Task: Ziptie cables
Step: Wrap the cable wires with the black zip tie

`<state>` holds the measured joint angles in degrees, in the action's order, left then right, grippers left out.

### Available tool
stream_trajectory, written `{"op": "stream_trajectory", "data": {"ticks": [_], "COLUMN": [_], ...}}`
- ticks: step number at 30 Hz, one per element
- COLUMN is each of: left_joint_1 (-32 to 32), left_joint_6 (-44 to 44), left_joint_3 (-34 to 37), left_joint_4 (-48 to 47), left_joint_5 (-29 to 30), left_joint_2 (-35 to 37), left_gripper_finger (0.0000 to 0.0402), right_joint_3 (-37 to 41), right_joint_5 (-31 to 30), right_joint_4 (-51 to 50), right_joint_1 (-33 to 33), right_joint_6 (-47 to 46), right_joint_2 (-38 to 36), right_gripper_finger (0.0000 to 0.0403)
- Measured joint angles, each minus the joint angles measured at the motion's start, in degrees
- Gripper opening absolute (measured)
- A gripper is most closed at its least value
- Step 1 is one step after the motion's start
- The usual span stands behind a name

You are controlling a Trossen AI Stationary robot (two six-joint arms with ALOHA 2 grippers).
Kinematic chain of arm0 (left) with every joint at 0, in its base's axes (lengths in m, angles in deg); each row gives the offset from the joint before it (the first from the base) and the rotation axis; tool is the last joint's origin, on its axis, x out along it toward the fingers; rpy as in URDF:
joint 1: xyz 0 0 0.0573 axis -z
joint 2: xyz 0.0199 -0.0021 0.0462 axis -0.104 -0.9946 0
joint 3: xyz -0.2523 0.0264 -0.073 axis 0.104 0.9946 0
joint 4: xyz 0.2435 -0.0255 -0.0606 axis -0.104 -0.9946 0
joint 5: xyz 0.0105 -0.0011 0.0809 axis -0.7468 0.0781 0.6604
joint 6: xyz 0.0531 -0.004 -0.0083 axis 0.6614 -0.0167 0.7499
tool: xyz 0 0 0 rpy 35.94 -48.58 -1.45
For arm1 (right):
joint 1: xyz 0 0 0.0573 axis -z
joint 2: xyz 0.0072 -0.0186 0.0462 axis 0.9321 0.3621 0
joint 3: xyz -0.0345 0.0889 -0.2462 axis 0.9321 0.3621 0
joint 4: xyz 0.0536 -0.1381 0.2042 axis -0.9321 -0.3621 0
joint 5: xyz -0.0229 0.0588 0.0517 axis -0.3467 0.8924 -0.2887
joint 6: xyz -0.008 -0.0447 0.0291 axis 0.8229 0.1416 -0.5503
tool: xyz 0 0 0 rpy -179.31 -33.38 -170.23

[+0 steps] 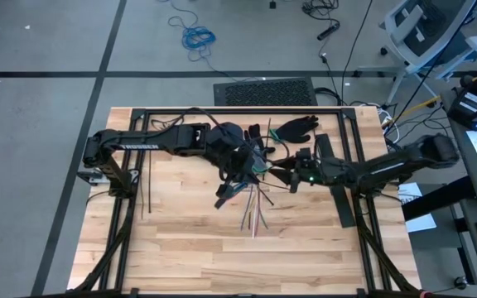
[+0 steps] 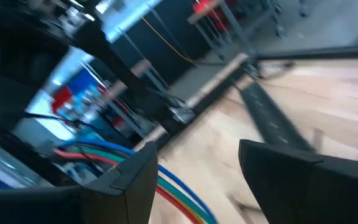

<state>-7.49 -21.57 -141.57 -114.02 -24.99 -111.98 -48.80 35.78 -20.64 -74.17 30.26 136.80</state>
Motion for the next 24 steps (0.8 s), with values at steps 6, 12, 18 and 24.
{"op": "stream_trajectory", "data": {"ticks": [6, 12, 18, 24], "left_joint_1": [-0.07, -0.07, -0.04, -0.02], "left_joint_6": [0.57, 0.54, 0.52, 0.52], "left_joint_3": [0.0, 0.0, 0.0, 0.02], "left_joint_4": [-0.12, -0.12, -0.2, -0.34], "left_joint_5": [0.01, 0.06, 0.24, 1.04], "left_joint_2": [0.0, 0.0, 0.0, 0.0], "left_gripper_finger": [0.0, 0.0, 0.0, 0.0], "right_joint_3": [-1.1, -8.72, -12.65, -12.66], "right_joint_5": [0.0, 0.34, 1.61, 4.28], "right_joint_4": [17.98, 18.14, 18.11, 17.38], "right_joint_1": [-0.02, -1.54, -2.31, -3.79], "right_joint_6": [-0.24, 4.16, 8.36, 8.66], "right_joint_2": [11.42, 18.44, 20.04, 19.55], "right_gripper_finger": [0.0215, 0.0215, 0.0215, 0.0215]}}
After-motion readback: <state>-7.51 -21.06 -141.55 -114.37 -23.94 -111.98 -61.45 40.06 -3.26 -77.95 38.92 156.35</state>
